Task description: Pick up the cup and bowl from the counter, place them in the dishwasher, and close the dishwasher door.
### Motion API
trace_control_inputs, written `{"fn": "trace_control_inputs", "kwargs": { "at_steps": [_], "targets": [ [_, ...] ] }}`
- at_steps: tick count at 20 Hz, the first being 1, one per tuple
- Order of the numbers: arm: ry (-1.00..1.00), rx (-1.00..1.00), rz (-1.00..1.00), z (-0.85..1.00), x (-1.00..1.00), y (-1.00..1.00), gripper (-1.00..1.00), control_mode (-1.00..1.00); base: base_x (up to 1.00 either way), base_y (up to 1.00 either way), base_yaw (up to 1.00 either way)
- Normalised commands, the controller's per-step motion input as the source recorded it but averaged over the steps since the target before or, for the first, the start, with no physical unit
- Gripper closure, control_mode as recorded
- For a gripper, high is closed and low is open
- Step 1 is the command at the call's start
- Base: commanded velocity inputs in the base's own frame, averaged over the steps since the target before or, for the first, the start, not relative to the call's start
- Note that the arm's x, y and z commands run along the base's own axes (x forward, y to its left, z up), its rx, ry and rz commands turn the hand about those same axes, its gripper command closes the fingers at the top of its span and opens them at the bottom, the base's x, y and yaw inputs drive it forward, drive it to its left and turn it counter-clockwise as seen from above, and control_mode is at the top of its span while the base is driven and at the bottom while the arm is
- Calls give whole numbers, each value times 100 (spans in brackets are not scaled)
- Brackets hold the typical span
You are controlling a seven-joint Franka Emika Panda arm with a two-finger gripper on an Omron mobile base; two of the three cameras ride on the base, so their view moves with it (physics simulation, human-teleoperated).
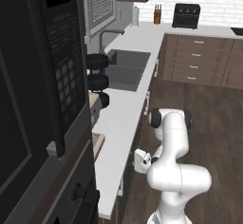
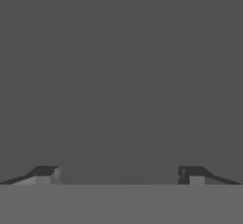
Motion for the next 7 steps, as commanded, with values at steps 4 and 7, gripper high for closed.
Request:
{"fn": "trace_control_inputs", "kwargs": {
  "at_steps": [4, 7],
  "targets": [
    [16, -12, -7, 0, 61, 100, -100, -100, 0, 0, 0],
    [14, -10, -5, 0, 46, 100, -100, -100, 0, 0, 0]
  ]
}}
